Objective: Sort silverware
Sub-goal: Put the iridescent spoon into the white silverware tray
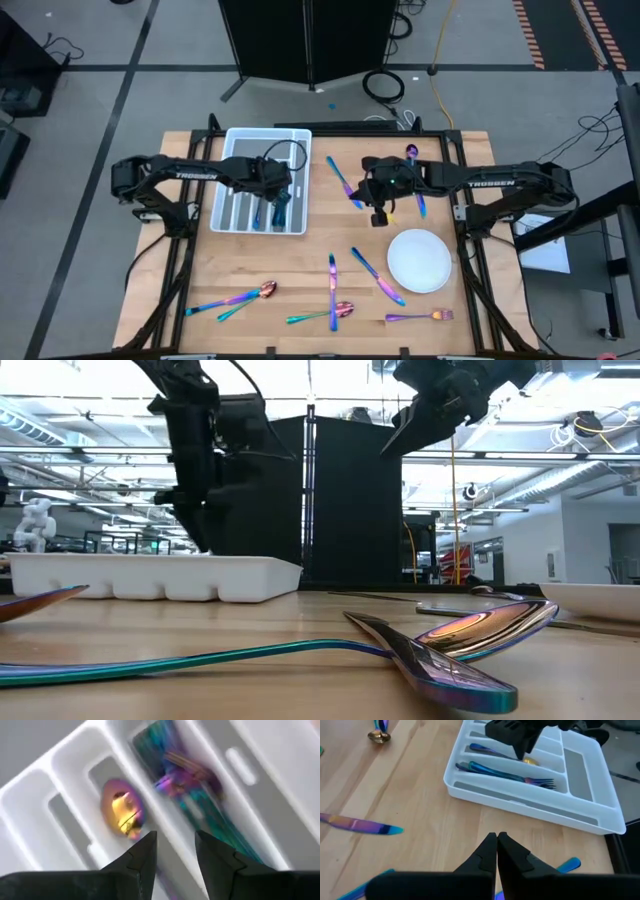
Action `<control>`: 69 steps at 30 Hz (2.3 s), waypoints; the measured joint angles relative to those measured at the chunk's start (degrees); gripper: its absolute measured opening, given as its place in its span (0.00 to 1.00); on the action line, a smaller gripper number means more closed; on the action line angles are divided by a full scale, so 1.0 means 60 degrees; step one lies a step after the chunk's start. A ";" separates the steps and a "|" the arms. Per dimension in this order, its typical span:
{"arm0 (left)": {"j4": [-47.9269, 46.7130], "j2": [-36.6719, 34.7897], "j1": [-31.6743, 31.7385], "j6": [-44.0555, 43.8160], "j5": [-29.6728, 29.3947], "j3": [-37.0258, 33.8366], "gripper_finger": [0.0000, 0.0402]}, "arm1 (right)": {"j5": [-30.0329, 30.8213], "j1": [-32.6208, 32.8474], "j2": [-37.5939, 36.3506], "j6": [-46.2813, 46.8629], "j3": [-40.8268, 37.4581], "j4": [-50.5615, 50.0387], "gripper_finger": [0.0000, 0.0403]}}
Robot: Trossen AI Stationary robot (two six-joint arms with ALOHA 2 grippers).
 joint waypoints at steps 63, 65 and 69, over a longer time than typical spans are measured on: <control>0.0715 0.0797 -0.0056 -0.0959 -0.0267 -0.1164 0.06 | -0.0047 0.0000 0.0007 -0.0076 0.0015 0.0015 0.00; 0.0551 0.0612 -0.0055 -0.0773 -0.0437 -0.1093 0.06 | -0.0045 0.0000 0.0007 -0.0076 0.0015 0.0015 0.00; 0.0746 -0.0031 -0.0063 -0.0471 -0.0472 -0.0984 0.05 | -0.0044 0.0000 0.0007 -0.0069 0.0015 0.0000 0.00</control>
